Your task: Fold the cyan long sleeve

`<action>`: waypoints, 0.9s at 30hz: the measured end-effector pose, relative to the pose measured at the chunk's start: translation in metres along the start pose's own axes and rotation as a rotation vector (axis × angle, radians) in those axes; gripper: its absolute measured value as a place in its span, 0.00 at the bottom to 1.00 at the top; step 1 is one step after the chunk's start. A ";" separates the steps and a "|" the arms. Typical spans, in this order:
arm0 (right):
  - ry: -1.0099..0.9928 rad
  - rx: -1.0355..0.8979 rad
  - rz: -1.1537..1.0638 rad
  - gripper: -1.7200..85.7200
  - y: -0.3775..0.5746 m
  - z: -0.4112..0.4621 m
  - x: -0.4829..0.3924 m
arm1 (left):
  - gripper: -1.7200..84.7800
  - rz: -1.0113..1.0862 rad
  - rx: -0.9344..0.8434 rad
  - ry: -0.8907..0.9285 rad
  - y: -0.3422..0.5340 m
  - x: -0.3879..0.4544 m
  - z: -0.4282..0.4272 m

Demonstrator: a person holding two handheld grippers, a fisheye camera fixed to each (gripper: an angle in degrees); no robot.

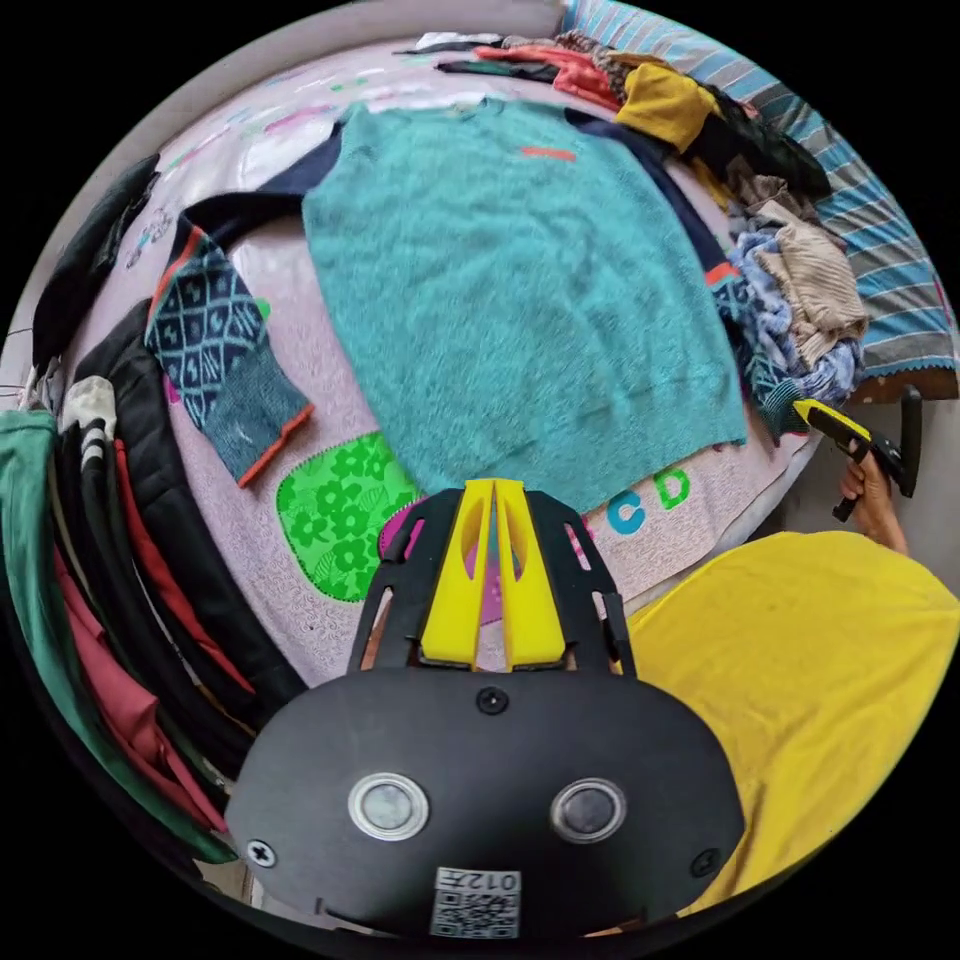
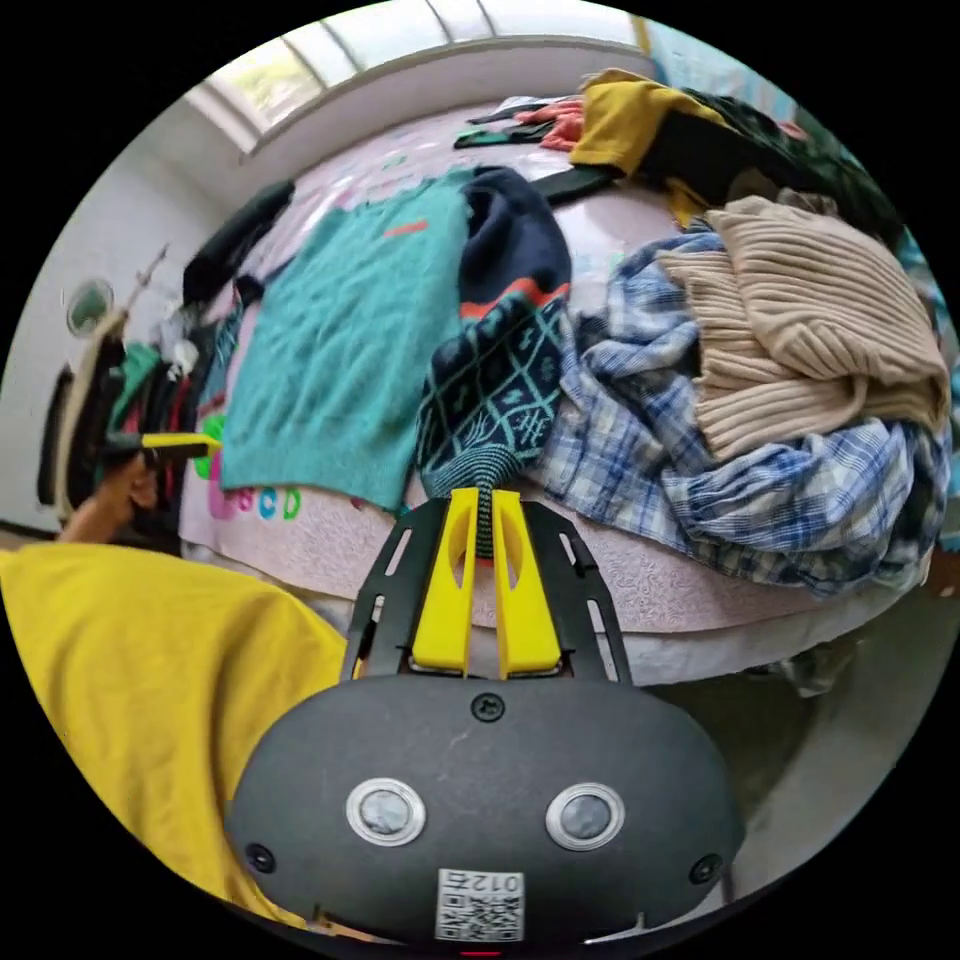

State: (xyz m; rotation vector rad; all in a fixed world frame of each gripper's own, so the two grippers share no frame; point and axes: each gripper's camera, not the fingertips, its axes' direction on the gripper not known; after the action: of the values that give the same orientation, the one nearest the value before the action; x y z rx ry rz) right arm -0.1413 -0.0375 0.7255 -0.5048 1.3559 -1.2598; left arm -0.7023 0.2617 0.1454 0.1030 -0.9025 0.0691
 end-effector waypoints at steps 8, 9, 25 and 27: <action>-0.223 0.311 0.046 0.04 -0.065 -0.197 0.075 | 0.07 0.274 0.280 -0.029 -0.039 0.103 -0.119; -0.275 0.311 0.043 0.04 -0.077 -0.214 0.080 | 0.09 0.341 0.319 -0.048 -0.046 0.128 -0.135; -0.699 0.229 0.081 0.05 -0.146 -0.280 0.101 | 0.14 0.844 0.722 -0.894 -0.068 0.394 -0.144; -0.727 0.222 0.082 0.05 -0.150 -0.285 0.110 | 0.12 0.834 0.734 -0.930 -0.076 0.397 -0.139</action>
State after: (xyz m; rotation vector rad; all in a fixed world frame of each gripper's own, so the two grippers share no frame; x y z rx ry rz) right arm -0.4789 -0.0757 0.7409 -0.6592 0.6126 -0.9979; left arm -0.3407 0.2089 0.3671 0.4599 -1.7645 1.2138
